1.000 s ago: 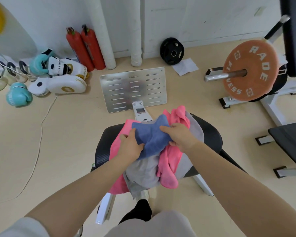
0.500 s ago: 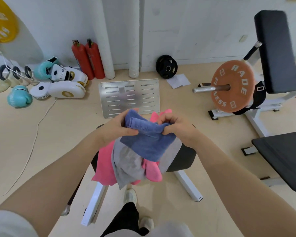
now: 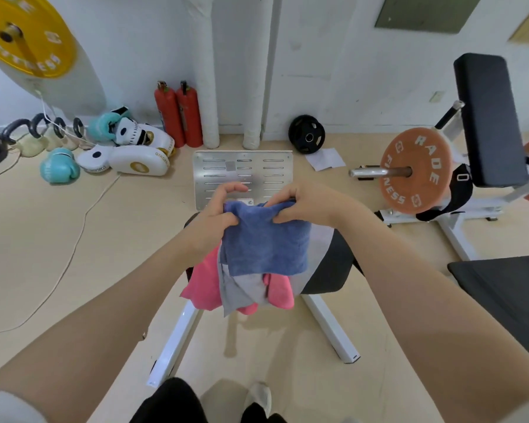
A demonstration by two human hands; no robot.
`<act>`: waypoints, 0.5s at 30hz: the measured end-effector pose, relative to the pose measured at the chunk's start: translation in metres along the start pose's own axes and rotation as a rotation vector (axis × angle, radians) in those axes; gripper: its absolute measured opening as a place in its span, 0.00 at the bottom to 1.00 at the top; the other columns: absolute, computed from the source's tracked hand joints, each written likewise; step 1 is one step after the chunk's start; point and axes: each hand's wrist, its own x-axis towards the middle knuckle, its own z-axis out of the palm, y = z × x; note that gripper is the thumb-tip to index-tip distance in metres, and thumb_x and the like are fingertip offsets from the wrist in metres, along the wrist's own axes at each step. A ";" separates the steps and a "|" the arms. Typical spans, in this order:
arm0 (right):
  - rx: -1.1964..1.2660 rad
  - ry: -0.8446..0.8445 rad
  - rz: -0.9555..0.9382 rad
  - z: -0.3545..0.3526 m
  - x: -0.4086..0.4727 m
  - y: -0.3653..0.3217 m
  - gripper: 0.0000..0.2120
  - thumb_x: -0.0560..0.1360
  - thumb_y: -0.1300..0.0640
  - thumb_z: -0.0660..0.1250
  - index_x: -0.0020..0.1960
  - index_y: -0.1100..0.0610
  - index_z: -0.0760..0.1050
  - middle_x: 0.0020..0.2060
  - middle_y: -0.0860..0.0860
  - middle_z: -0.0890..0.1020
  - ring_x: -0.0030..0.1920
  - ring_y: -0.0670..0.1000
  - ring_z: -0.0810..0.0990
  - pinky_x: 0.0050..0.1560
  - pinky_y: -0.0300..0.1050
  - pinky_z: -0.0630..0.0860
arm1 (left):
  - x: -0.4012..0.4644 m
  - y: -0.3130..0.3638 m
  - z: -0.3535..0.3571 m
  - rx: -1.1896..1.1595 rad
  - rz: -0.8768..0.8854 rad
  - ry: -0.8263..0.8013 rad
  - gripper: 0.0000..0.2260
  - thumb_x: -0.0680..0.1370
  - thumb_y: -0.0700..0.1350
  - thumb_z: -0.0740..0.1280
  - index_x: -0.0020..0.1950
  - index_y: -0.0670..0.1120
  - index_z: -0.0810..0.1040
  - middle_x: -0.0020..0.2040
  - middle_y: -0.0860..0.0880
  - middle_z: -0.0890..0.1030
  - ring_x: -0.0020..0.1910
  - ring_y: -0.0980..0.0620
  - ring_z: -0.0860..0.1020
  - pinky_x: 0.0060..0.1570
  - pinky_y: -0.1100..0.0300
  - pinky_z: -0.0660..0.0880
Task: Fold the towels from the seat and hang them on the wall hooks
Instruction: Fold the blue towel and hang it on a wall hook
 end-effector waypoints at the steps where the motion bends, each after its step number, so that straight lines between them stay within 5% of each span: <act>1: -0.041 0.019 -0.010 0.002 0.006 -0.010 0.08 0.70 0.63 0.69 0.47 0.54 0.82 0.44 0.52 0.83 0.45 0.45 0.77 0.49 0.41 0.73 | -0.005 0.003 -0.009 0.035 0.051 0.015 0.23 0.73 0.27 0.54 0.52 0.54 0.73 0.41 0.50 0.77 0.37 0.60 0.76 0.38 0.69 0.73; 4: -0.135 0.031 -0.044 0.016 0.029 -0.040 0.06 0.69 0.62 0.71 0.46 0.57 0.82 0.37 0.50 0.81 0.40 0.45 0.75 0.44 0.41 0.72 | -0.016 0.011 -0.046 0.156 0.113 0.033 0.18 0.72 0.30 0.54 0.43 0.50 0.77 0.39 0.59 0.79 0.39 0.61 0.75 0.41 0.68 0.71; 8: -0.173 0.087 -0.127 0.047 0.072 -0.090 0.06 0.69 0.62 0.70 0.46 0.57 0.81 0.39 0.49 0.80 0.43 0.48 0.77 0.45 0.39 0.72 | -0.030 0.022 -0.118 0.203 0.097 0.052 0.04 0.67 0.49 0.62 0.39 0.52 0.76 0.38 0.56 0.76 0.41 0.55 0.72 0.42 0.60 0.69; 10: -0.156 0.133 -0.136 0.064 0.097 -0.120 0.05 0.69 0.61 0.70 0.45 0.56 0.81 0.41 0.51 0.82 0.46 0.50 0.79 0.48 0.43 0.74 | -0.036 0.030 -0.157 0.320 0.120 0.067 0.08 0.69 0.55 0.67 0.42 0.52 0.76 0.38 0.55 0.75 0.38 0.57 0.72 0.39 0.62 0.68; 12: -0.176 0.142 -0.125 0.084 0.129 -0.153 0.05 0.69 0.59 0.70 0.45 0.57 0.81 0.42 0.54 0.82 0.48 0.53 0.79 0.49 0.47 0.74 | -0.041 0.040 -0.208 0.482 0.155 0.073 0.08 0.73 0.50 0.69 0.45 0.47 0.76 0.36 0.54 0.74 0.32 0.64 0.69 0.34 0.72 0.66; 15: -0.247 0.126 -0.119 0.109 0.168 -0.190 0.05 0.68 0.56 0.70 0.43 0.55 0.81 0.39 0.55 0.81 0.44 0.55 0.79 0.47 0.54 0.75 | -0.041 0.056 -0.272 0.697 0.167 0.025 0.05 0.74 0.43 0.69 0.43 0.42 0.76 0.32 0.54 0.71 0.29 0.65 0.69 0.29 0.74 0.65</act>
